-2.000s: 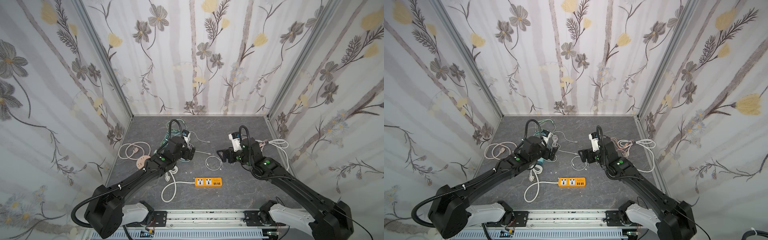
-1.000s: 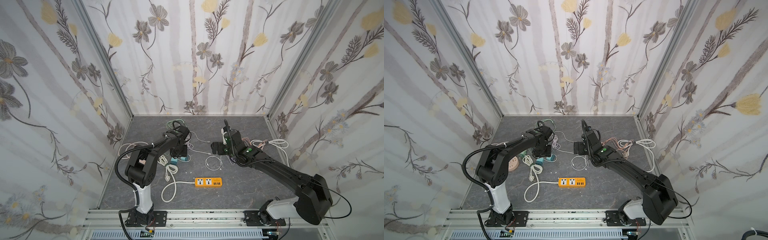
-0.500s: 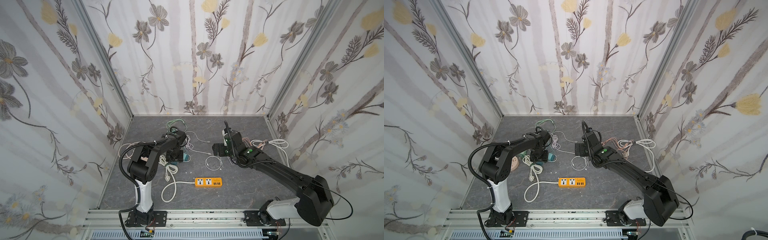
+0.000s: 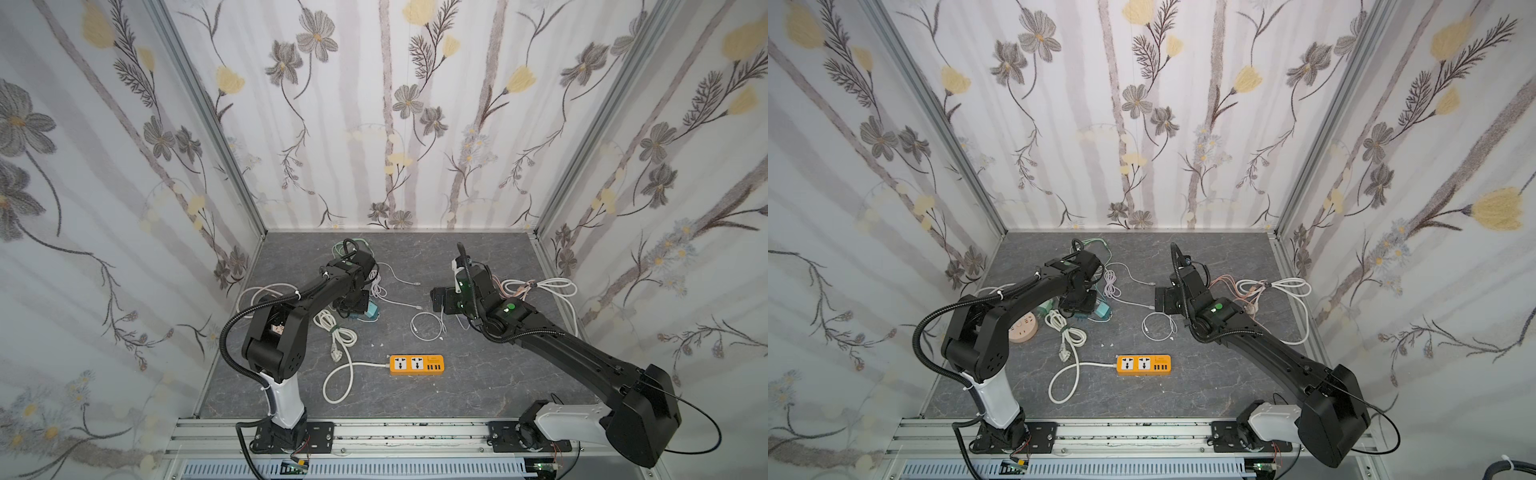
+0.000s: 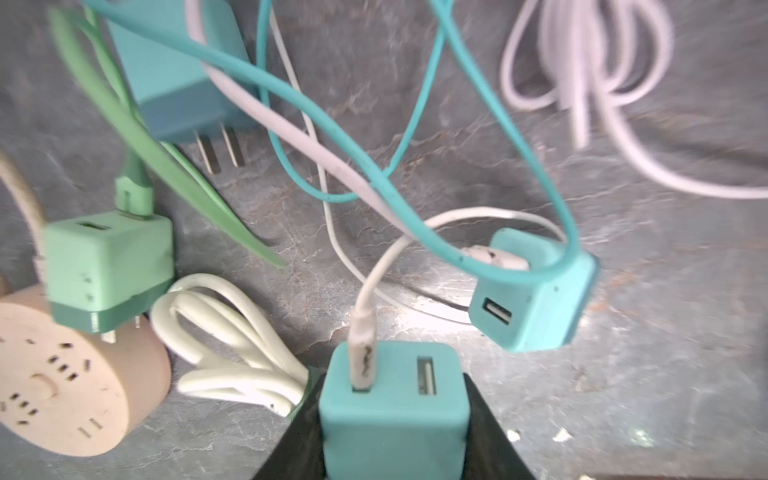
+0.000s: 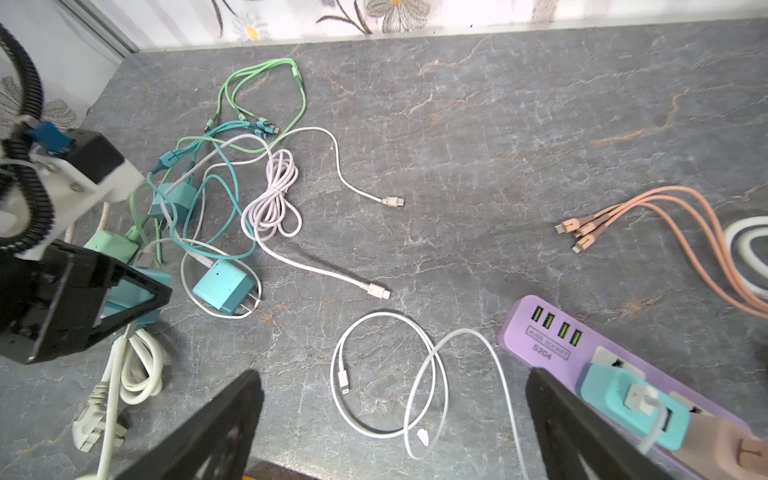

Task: Insert the plug
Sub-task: 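Lift the teal charger with the left gripper while the right moves toward the pile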

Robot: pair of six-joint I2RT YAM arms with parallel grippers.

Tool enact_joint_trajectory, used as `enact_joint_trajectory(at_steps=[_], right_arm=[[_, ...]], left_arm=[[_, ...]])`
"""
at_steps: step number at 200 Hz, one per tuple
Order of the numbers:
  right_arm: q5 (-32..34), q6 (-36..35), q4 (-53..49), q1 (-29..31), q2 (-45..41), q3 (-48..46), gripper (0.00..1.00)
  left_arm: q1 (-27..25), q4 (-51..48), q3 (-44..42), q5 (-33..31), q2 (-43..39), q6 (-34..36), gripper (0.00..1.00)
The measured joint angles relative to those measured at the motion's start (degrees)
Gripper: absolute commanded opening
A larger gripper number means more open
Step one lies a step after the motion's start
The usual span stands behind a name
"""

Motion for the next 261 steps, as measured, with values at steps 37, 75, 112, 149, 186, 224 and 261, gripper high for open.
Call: enact_joint_trajectory(at_steps=[37, 75, 112, 149, 186, 224, 261], right_arm=[[1.1, -2.7, 0.3, -1.1, -1.2, 0.0, 0.99], [0.7, -3.3, 1.1, -1.3, -0.9, 0.0, 0.99], [-2.5, -3.8, 3.6, -1.3, 0.3, 0.0, 0.99], [-8.6, -5.7, 9.3, -1.3, 3.1, 0.5, 0.98], [-18.9, -6.8, 18.0, -1.0, 9.6, 4.3, 0.97], [-27.1, -7.1, 31.1, 0.5, 18.9, 6.2, 0.95], [-27.8, -1.6, 45.3, 1.9, 29.7, 11.5, 0.85]], left_arm=[[-1.4, -4.8, 9.4, -0.2, -1.4, 2.1, 0.2], [-2.7, -8.8, 15.5, 0.1, -1.5, 4.0, 0.2], [-4.2, -11.3, 21.6, 1.5, -2.4, 4.5, 0.19], [-4.1, -12.2, 31.5, 1.4, -3.5, 6.7, 0.19], [-4.3, -13.0, 45.2, 4.3, 0.6, 8.7, 0.2], [-4.3, -17.2, 57.1, 7.8, 5.1, 9.3, 0.21], [-4.3, -20.0, 60.0, 8.4, 5.6, 9.9, 0.21]])
